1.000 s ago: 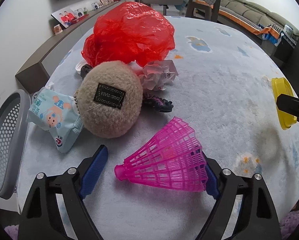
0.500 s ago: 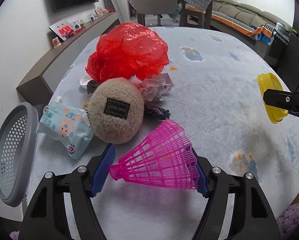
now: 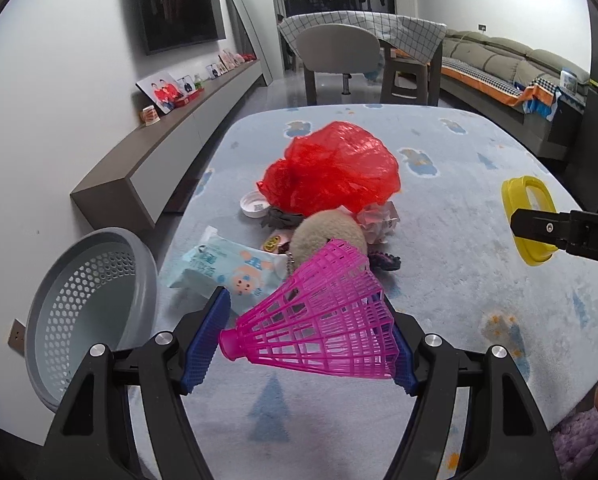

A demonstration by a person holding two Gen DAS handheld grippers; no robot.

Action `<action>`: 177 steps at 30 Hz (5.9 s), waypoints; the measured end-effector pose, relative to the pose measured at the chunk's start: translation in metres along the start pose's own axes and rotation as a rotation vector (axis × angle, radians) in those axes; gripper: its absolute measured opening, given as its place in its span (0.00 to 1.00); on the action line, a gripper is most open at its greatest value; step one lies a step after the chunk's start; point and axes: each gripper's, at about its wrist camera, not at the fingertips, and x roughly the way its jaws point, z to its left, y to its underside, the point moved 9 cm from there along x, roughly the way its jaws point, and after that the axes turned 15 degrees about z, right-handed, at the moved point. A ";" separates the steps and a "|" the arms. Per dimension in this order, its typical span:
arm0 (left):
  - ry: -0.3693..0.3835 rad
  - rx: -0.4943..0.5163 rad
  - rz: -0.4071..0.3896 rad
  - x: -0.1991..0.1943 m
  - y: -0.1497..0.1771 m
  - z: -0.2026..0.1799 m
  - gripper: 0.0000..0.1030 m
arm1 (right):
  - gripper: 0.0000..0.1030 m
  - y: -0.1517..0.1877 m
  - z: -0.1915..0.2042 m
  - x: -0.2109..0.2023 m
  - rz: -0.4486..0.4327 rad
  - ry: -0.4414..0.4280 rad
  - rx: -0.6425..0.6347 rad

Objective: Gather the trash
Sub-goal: 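Grasp the pink shuttlecock with the left tool and carry it over the wastebasket, then open both tools over the wastebasket, dropping the shuttlecock and yellow lid, then move the right tool back to the table and close on the beige fuzzy ball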

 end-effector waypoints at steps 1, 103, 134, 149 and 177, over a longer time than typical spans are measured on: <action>-0.002 -0.007 -0.004 -0.003 0.000 0.004 0.67 | 0.66 0.000 0.004 -0.001 -0.003 -0.003 -0.005; -0.209 -0.409 0.037 -0.014 0.046 0.301 0.90 | 0.68 0.022 0.325 0.093 0.127 -0.153 -0.518; -0.090 -0.262 -0.013 -0.010 -0.002 0.189 0.92 | 0.72 -0.003 0.156 0.057 0.008 0.042 -0.274; -0.091 -0.241 0.009 0.003 -0.009 0.166 0.92 | 0.72 -0.006 0.146 0.090 0.090 0.069 -0.243; -0.097 -0.206 0.064 0.025 -0.012 0.131 0.92 | 0.55 -0.006 0.134 0.066 0.068 -0.009 -0.214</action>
